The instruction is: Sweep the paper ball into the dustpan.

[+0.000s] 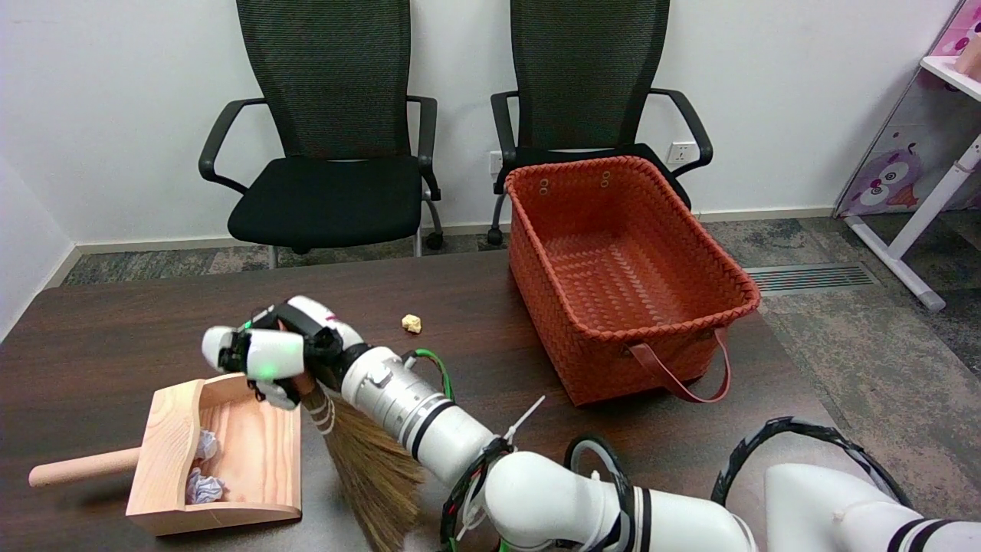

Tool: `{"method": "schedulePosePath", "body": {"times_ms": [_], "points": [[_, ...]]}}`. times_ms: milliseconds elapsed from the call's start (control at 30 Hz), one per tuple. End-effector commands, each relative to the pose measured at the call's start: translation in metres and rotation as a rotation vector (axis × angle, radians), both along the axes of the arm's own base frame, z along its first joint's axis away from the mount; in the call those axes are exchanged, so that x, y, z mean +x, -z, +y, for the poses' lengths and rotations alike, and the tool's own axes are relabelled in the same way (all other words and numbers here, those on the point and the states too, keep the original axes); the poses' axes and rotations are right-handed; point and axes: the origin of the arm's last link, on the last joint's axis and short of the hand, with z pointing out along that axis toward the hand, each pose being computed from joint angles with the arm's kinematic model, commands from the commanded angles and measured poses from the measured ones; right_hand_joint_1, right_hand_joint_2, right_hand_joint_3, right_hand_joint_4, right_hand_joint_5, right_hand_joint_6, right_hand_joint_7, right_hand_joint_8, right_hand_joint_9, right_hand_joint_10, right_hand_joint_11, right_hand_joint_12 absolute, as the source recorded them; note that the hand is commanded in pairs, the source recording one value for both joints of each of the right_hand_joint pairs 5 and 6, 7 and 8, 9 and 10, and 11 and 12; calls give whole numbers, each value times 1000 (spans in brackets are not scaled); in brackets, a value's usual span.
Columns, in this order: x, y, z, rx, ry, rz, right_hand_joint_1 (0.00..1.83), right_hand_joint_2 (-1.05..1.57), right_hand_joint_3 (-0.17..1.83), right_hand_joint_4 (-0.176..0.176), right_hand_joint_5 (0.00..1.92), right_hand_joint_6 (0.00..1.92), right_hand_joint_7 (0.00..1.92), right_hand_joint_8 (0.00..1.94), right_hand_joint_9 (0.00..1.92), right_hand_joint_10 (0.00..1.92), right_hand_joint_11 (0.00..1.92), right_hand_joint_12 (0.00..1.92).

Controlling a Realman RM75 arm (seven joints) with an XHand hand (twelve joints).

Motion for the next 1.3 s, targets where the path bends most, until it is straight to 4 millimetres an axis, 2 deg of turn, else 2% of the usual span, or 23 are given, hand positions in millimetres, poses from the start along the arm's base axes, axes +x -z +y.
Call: {"method": "schedulePosePath", "body": {"times_ms": [33, 100, 267, 667, 800, 900, 1100, 1300], "points": [[56, -19, -5, -29, -251, -343, 804, 382, 1451, -2, 1920, 1920, 1920, 1920, 1920, 1920, 1838, 1838], [61, -24, -5, -27, -258, -404, 821, 523, 1369, -2, 1920, 1920, 1920, 1920, 1920, 1920, 1838, 1838], [70, -35, -3, -15, -254, -511, 840, 587, 1337, -2, 1920, 1920, 1920, 1920, 1920, 1920, 1819, 1819], [83, -66, 1, -72, -338, -553, 860, 581, 1456, -6, 1920, 1920, 1920, 1920, 1920, 1920, 1800, 1800], [82, -78, -7, -69, -387, -445, 857, 600, 1460, -5, 1920, 1920, 1920, 1920, 1920, 1920, 1861, 1861], [78, -80, -19, -52, -401, -341, 848, 660, 1421, -4, 1920, 1920, 1920, 1920, 1920, 1920, 1917, 1917], [74, -70, -35, 13, -432, -135, 842, 711, 1437, -2, 1920, 1920, 1920, 1920, 1920, 1920, 1920, 1920], [71, -54, -40, 63, -494, 44, 844, 717, 1469, -1, 1920, 1920, 1920, 1920, 1920, 1920, 1920, 1920]]}}
